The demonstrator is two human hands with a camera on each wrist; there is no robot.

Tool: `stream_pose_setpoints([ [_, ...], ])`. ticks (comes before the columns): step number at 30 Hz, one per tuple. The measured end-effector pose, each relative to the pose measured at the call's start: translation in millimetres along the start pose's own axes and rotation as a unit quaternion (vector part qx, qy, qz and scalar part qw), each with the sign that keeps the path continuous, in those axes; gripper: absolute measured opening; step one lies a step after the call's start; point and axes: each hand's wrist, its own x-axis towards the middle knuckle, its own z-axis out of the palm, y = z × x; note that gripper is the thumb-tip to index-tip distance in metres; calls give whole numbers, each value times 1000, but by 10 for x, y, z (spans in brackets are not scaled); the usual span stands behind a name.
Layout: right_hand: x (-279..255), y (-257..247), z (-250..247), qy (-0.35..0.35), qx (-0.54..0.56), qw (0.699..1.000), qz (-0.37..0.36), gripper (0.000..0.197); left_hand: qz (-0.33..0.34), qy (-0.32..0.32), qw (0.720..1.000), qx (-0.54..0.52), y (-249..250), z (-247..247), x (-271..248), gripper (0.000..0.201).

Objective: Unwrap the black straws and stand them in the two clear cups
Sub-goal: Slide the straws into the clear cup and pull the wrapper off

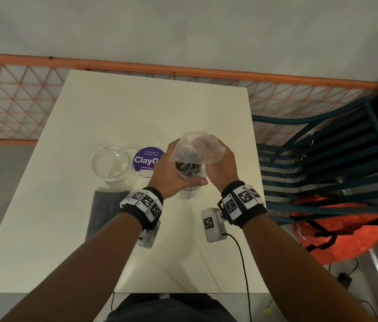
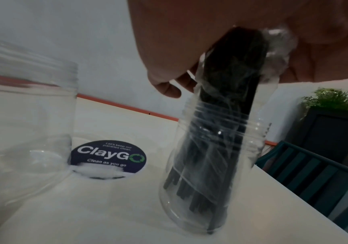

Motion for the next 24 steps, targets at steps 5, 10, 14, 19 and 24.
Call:
stream_pose_setpoints([
  [5,-6,-153,-29,34,57,997,31,19,-11,-4,1000,-16,-98,4,-3,107],
  [10,-13,-174,-13,33,54,997,54,23,-1,37,999,11,-78,111,33,84],
  [14,-42,-273,-71,52,80,993,68,21,7,38,999,17,-12,151,133,70],
  [19,-56,-396,-156,79,98,992,28,18,4,36,999,-20,55,145,191,80],
  [24,45,-400,-254,126,164,977,44,33,-20,3,998,-51,25,136,143,118],
])
